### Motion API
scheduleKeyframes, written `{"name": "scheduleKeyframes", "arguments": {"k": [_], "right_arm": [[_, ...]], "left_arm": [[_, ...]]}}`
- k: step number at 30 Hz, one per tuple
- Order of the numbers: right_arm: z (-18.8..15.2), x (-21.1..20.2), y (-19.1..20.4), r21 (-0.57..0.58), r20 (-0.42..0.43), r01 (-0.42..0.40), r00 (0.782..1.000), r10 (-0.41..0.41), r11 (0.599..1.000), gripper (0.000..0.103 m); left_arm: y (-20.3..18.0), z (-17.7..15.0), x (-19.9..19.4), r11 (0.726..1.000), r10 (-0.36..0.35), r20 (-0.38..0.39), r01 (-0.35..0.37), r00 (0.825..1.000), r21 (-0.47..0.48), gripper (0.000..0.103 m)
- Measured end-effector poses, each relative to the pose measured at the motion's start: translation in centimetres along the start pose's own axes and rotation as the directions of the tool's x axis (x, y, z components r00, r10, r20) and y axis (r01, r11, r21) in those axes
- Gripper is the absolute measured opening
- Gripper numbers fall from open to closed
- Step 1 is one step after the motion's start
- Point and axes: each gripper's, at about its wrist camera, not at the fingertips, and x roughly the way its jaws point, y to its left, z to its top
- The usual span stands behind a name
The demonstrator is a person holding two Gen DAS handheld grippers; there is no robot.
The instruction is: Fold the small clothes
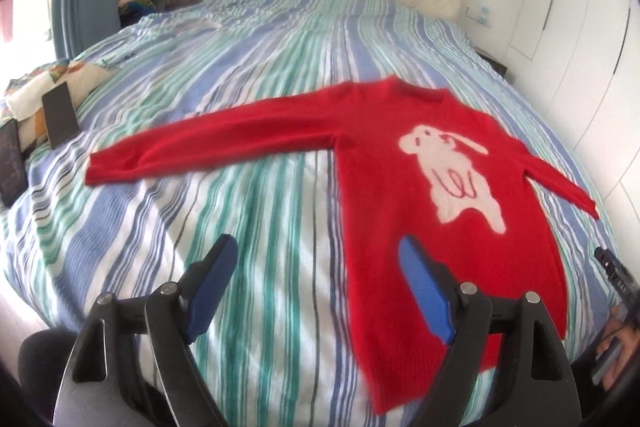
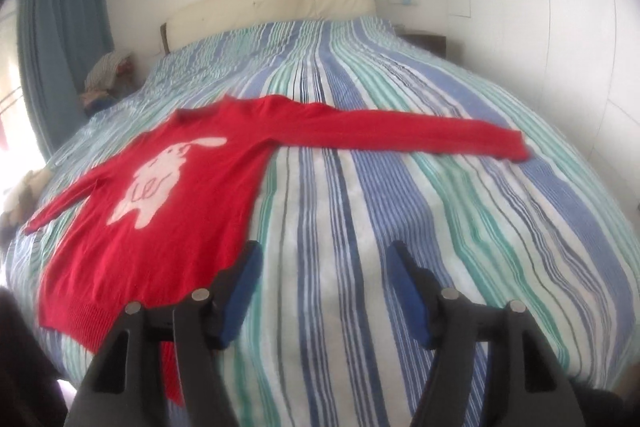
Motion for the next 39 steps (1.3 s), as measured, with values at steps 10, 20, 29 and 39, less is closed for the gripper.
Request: {"name": "scheduleKeyframes", "arguments": {"k": [10,20,29,39], "right_arm": [[-1.4,1.3,0.2,-0.02,0.001,0.065,0.998,-0.065,0.998,0.064],[-2.0,2.3,1.7,-0.075,-0.021,0.056,0.998,-0.057,0.996,0.064],[-1.3,1.0,2.4,-0.069,-0.02,0.021,1.0,-0.022,0.997,0.064],[-0.9,1.3,3.2,-0.029,-0.042,-0.034,0.999,0.033,0.999,0.065]], "left_arm": [[1.4,-1.8,2.6,0.995,0.082,0.038,-0.08,0.996,-0.053,0.087],[1.1,-1.4,0.7,0.994,0.1,0.113,-0.094,0.989,-0.058,0.09],[1.0,-1.6,1.0,0.993,0.111,0.112,-0.104,0.988,-0.06,0.091],[1.0,-1.4,0.8,0.992,0.108,0.126,-0.099,0.986,-0.076,0.094]]}}
